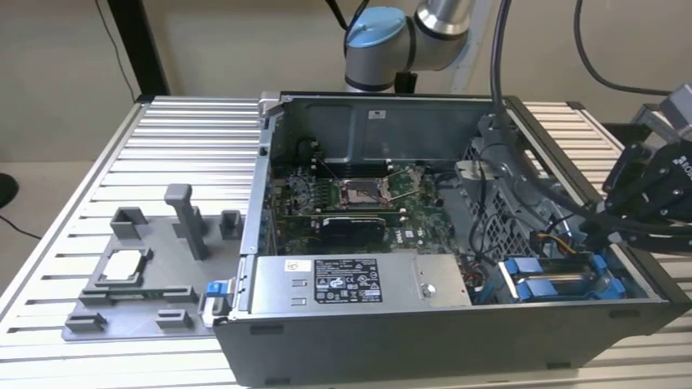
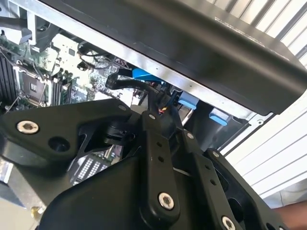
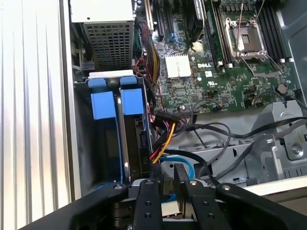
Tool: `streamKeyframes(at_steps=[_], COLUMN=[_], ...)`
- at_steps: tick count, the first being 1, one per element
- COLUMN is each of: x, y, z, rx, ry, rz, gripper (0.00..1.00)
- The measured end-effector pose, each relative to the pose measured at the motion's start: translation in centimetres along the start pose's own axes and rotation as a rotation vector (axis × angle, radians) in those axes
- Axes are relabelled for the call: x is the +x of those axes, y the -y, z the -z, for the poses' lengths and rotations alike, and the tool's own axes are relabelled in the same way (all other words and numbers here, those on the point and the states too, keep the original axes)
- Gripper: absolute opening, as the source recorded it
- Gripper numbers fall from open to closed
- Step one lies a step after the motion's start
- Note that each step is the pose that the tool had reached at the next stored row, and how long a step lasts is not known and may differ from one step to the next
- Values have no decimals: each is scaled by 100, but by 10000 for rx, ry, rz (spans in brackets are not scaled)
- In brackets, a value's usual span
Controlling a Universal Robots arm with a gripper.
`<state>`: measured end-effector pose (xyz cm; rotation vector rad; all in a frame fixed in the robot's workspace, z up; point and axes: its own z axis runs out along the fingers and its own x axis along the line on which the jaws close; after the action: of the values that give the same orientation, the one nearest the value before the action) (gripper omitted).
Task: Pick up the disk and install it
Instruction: 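Insert the second disk wire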
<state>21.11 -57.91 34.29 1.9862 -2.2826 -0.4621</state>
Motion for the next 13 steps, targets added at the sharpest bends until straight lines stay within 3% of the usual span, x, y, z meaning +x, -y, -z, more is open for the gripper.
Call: streamKeyframes(at_steps=[8, 9, 13], x=[-4, -3, -4], y=[3, 3, 3], z=[-14, -14, -14], rx=[5, 5, 5], ry=[4, 4, 5], rz=[-29, -29, -30], gripper=[100, 0, 0])
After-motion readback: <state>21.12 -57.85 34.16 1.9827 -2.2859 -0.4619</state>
